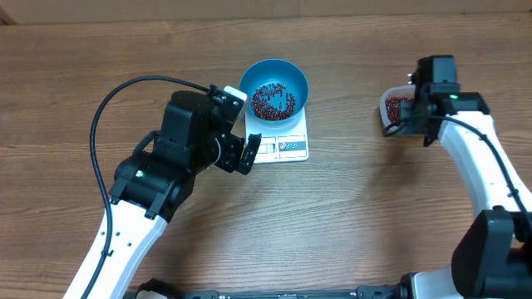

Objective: Scoop item into bowl and weigh 150g on scale
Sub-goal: 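Move the empty red cup back to the bean tub, then scoop beans again with the red cup in the tub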

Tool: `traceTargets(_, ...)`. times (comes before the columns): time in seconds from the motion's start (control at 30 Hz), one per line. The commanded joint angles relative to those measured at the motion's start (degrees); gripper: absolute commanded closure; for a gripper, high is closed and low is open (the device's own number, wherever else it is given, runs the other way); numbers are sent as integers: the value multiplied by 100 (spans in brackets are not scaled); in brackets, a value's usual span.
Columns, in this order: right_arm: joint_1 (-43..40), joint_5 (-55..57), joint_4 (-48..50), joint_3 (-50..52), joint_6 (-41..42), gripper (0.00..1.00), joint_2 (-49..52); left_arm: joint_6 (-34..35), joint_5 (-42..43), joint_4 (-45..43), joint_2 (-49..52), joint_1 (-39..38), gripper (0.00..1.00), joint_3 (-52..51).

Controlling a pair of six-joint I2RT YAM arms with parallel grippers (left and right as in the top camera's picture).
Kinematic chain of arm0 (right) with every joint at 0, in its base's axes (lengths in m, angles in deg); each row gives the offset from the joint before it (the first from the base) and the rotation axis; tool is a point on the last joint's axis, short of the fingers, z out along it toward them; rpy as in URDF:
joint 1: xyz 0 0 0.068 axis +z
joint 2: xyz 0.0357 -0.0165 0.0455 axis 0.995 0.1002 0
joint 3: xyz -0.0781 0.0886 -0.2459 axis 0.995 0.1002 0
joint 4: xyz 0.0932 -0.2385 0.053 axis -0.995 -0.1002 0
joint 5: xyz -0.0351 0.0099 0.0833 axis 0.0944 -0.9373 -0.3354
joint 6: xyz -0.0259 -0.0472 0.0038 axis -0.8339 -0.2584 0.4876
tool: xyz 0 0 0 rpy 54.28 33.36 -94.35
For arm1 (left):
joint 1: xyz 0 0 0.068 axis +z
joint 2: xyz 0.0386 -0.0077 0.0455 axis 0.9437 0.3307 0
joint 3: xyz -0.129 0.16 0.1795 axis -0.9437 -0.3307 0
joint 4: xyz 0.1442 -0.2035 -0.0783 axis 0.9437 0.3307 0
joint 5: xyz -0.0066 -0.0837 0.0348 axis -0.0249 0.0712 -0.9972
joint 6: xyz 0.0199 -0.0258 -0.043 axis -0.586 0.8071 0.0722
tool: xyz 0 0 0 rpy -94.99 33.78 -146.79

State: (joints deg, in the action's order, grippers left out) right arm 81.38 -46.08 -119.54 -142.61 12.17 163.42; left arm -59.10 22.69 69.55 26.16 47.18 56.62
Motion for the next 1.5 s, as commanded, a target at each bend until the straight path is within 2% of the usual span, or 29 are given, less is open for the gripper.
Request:
traceTargets(0.0, -334, -1091, 57, -9, 125, 96, -9, -107, 101, -4, -85, 24, 0, -2)
traceTargets(0.27, -702, -2133, 63, -9, 103, 96, 94, -107, 101, -4, -85, 24, 0, -2)
traceTargets(0.6, -774, -2778, 72, -9, 107, 96, 535, -107, 101, -4, -85, 24, 1, -2)
traceTargets(1.0, -1355, -3899, 157, -9, 109, 96, 535, -107, 101, -4, -85, 24, 0, -2)
traceTargets(1.23, -1615, -4120, 164, -9, 131, 96, 562, -107, 101, -4, -85, 24, 0, -2)
traceTargets(1.47, -1930, -4699, 238, -9, 129, 96, 885, -107, 101, -2, -85, 24, 0, -2)
